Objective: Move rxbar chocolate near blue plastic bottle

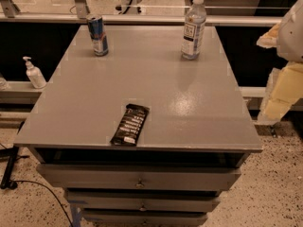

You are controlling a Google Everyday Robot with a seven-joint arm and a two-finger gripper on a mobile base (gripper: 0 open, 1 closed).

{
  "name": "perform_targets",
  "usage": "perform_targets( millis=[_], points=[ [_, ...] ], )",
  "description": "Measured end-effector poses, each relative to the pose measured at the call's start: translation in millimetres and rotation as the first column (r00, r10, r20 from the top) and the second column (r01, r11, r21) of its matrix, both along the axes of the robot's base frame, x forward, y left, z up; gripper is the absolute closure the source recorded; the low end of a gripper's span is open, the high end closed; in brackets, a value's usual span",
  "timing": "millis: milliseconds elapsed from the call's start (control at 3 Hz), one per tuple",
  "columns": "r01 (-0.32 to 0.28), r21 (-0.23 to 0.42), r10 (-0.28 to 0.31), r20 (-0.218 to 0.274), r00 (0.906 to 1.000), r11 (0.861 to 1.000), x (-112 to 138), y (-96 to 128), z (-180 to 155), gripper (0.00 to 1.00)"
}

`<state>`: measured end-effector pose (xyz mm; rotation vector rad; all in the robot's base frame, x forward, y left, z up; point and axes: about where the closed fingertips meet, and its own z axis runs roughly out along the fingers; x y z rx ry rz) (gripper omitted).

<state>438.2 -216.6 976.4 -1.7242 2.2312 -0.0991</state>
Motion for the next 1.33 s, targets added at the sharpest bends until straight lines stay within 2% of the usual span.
perform_targets(
  millis=[333, 667, 1000, 1333],
  points=[
    [0.0, 0.0, 0.0, 0.0, 1.0, 1.0, 0.0, 0.0, 0.0, 0.0],
    [-0.02, 0.081, 0.019, 0.012, 0.9997, 0.996, 9.5, 17.4, -11.9, 0.0],
    [-0.084, 0.219, 0.075, 0.046, 0.9961, 0.972, 25.9, 58.2, -32.7, 0.0],
    [-0.148, 0.348, 0.122, 0.094, 0.988, 0.926, 39.7, 96.1, -43.5, 0.0]
  ],
)
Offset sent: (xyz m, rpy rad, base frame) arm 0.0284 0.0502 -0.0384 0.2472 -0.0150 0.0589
